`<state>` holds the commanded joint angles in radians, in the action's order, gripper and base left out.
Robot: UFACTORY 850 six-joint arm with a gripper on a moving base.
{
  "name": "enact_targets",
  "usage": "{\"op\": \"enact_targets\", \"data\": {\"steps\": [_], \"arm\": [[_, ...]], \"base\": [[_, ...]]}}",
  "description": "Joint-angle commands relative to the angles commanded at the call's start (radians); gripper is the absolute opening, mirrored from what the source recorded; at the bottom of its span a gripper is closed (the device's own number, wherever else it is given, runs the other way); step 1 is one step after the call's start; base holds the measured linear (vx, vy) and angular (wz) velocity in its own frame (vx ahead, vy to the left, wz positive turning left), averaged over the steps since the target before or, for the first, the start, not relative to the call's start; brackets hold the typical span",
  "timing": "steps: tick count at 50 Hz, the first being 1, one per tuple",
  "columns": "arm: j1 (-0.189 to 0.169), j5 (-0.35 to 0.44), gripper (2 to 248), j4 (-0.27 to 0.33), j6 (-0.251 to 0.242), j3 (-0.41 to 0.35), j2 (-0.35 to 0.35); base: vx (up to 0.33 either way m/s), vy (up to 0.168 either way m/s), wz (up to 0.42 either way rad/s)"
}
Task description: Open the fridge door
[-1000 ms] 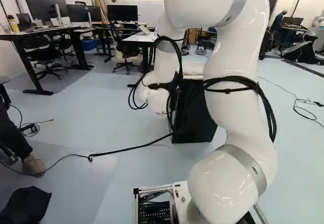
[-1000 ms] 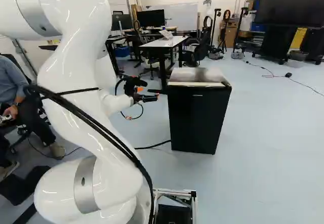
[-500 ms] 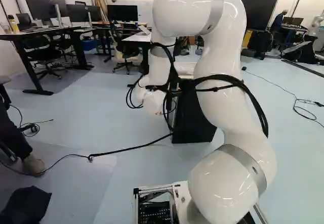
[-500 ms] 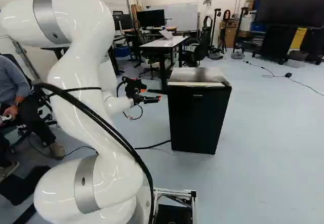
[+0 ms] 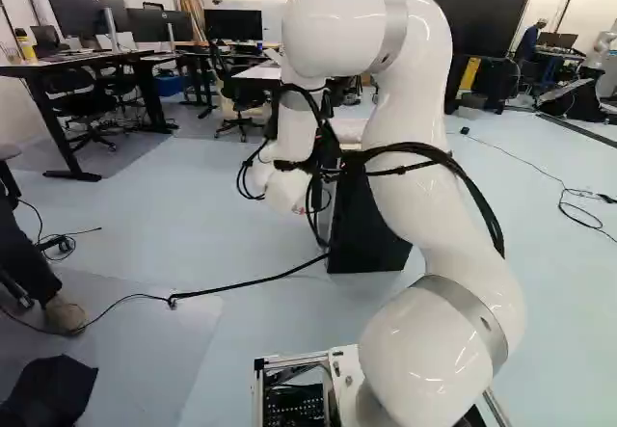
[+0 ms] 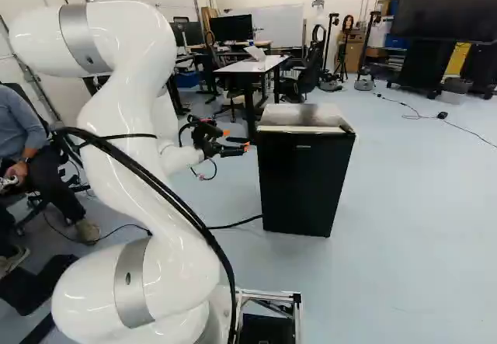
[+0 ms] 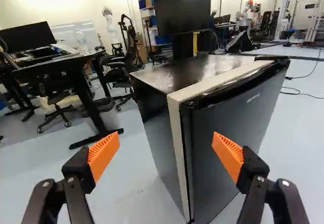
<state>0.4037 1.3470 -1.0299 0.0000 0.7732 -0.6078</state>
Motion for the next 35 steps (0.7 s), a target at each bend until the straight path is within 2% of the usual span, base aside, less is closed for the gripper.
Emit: {"op": "enact_targets", "data": {"steps": [19, 35], "arm": [[-0.011, 0.045, 247, -0.088, 0.000, 0.071, -0.044], [-0.024, 0.054, 247, -0.116, 0.000, 0.131, -0.080]], "base": [[0.000, 0.000, 0.000], [0.000, 0.000, 0.000]]}}
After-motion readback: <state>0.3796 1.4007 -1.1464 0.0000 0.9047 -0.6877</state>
